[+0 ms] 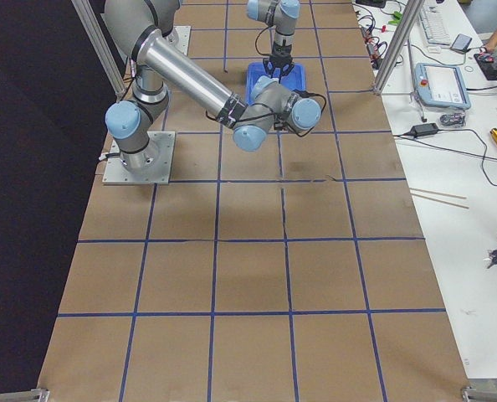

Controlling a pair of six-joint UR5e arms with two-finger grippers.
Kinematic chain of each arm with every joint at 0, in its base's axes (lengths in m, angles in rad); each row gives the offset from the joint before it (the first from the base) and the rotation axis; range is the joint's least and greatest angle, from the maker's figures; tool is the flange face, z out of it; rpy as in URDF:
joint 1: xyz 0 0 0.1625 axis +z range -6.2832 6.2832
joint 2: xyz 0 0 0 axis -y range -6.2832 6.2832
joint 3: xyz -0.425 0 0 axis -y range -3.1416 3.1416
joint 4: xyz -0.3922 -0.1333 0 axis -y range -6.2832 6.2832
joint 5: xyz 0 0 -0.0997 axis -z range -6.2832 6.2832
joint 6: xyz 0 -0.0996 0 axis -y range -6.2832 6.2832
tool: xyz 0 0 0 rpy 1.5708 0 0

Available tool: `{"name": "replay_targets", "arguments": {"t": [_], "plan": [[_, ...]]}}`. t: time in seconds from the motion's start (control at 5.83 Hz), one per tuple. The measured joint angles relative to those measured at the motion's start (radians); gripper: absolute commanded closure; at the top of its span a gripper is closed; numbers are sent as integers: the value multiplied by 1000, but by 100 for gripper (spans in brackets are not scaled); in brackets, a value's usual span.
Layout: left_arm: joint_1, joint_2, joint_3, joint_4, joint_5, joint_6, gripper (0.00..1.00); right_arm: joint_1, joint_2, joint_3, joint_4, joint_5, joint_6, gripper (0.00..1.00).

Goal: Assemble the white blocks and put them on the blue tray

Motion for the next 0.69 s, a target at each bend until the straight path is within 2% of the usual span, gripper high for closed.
{"name": "replay_targets", "arguments": {"t": [0.17, 0.34, 0.51, 0.69], "plan": [[-10, -14, -1, 24, 1, -16, 84, 9, -3, 23, -19, 2, 3, 86], [-14, -22, -2, 35, 1, -25, 33, 32, -2, 31, -25, 2, 5, 89], [-15, -23, -3, 38, 3, -29, 13, 67, -1, 41, -26, 2, 8, 89], [-16, -17, -3, 35, 4, -35, 12, 91, -3, 60, -28, 3, 9, 88]]}}
